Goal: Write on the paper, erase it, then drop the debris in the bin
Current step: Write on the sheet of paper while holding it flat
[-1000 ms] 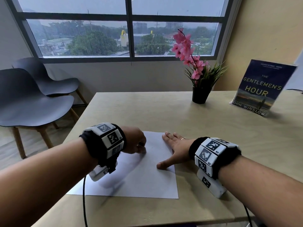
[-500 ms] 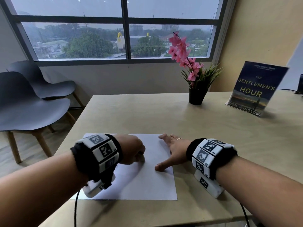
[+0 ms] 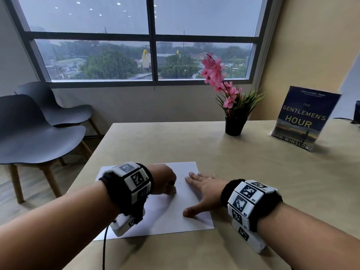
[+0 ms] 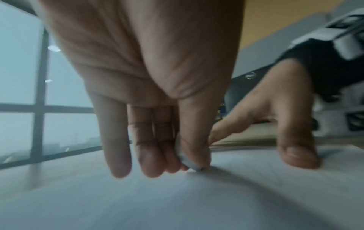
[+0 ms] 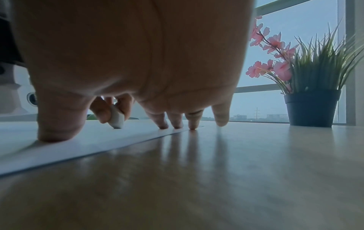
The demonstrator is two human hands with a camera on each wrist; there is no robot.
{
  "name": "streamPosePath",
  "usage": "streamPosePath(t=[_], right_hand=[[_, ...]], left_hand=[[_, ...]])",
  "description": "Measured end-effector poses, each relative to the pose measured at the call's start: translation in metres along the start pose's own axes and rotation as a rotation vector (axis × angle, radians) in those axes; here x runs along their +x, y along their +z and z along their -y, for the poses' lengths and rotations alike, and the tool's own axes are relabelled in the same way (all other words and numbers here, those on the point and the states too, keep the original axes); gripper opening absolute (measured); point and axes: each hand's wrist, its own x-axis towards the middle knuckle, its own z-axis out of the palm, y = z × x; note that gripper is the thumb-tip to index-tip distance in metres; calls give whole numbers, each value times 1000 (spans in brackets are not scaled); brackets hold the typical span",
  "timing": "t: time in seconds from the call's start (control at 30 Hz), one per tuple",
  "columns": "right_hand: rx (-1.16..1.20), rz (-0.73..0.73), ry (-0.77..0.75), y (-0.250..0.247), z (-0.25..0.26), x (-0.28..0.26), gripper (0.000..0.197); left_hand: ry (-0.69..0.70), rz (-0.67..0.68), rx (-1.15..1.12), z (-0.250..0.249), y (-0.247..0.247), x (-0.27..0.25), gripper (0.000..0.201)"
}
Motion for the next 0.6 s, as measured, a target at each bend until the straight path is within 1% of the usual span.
streamPosePath(t=[0.07,0.23,0.37,0.43,0.5,0.6], right_hand=[[12,6,-2,1,0,0,111],[26,1,5,2,-2,3,112],[31,3,4,3,-3,4,112],[34,5,1,3,-3,4,111],[35,8,4,3,-4,4,111],[44,14,13,3,-4,4,111]], left_hand=[[28,12,13,-2,-1,1,37],[-9,-32,69,-4,-10,5,38],[53,22,142,-19,-9,5,40],[32,37,127,-17,-13,8,42],[-3,20,119,-14,-17,12,42],[17,12,170,-22,-19,14,40]])
